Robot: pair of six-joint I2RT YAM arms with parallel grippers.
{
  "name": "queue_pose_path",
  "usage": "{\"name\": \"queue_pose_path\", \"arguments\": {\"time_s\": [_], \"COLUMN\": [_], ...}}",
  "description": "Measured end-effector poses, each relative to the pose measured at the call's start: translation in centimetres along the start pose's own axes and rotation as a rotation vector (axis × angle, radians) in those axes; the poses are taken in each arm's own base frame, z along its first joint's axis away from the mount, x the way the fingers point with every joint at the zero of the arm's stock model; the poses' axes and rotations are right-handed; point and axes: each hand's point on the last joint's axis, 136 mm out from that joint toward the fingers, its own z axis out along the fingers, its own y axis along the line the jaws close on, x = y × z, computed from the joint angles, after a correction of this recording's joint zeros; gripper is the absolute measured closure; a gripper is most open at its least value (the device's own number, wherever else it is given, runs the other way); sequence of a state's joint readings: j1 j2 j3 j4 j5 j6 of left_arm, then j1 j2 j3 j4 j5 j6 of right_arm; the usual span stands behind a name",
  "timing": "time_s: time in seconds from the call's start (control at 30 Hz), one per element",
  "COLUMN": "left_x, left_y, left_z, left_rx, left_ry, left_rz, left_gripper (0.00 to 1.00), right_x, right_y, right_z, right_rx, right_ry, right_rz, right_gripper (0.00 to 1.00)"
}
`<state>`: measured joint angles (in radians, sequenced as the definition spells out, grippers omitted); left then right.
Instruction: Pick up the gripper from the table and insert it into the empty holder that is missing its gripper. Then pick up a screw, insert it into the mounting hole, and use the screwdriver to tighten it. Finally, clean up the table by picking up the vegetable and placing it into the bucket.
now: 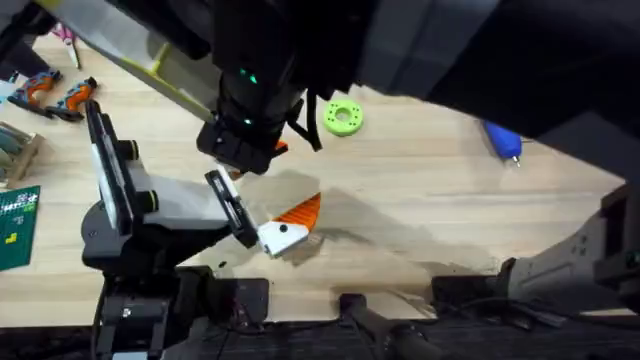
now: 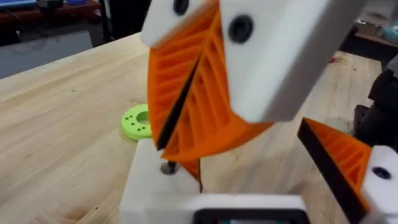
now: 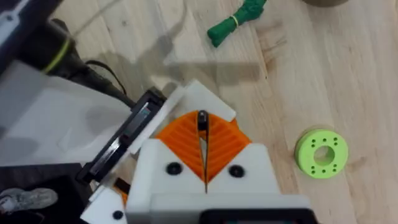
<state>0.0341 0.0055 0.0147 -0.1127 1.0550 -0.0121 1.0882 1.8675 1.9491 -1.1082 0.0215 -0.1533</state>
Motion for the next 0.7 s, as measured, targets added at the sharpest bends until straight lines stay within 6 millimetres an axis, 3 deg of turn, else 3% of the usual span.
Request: {"name": "queue_pose_path", "arguments": {"time_s": [0.7], "left_x": [0.0], "left_y": [0.0], "left_z": [0.0], "left_rx": [0.0], "left_ry": [0.0], "left_rz": [0.0], "left_gripper": [0.028], "right_x": [-0.15], "right_y": [-0.02], "right_z": [0.1], "right_rx": [0.0], "right_ry": [-0.005], "right_rz": [0.007], "right_gripper": [0.995]}}
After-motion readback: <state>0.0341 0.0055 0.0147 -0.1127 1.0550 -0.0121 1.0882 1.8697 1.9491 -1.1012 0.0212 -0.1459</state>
